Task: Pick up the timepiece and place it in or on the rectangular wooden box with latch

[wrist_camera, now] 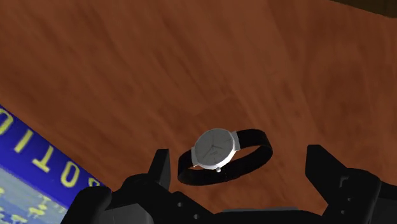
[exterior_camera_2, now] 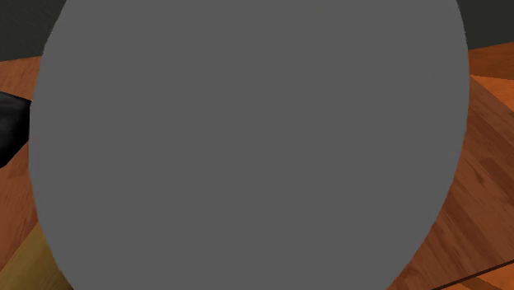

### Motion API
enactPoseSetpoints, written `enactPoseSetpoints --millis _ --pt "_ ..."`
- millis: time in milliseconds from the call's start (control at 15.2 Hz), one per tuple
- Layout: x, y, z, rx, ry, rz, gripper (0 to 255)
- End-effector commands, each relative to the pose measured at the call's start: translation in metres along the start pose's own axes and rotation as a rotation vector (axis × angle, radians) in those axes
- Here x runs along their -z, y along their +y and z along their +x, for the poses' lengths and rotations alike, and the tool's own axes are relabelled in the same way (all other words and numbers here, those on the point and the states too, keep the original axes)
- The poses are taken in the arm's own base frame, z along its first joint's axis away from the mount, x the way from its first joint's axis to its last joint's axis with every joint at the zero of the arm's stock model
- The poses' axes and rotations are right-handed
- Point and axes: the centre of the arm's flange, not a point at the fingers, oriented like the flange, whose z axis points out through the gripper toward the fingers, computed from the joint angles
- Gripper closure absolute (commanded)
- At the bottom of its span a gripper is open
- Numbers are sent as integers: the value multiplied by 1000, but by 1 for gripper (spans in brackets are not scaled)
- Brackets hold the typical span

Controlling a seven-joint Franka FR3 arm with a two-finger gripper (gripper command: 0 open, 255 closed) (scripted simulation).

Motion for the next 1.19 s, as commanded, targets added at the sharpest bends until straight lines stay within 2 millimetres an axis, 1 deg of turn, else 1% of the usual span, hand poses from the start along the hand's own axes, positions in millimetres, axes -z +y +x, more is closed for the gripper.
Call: enactPoseSetpoints --millis 0,528,594,1122 --pt "-13 0 0 -1 1 0 0" --pt "-13 0 0 -1 1 0 0" --pt "-13 0 0 -1 1 0 255" --pt "-13 0 0 -1 1 0 255"
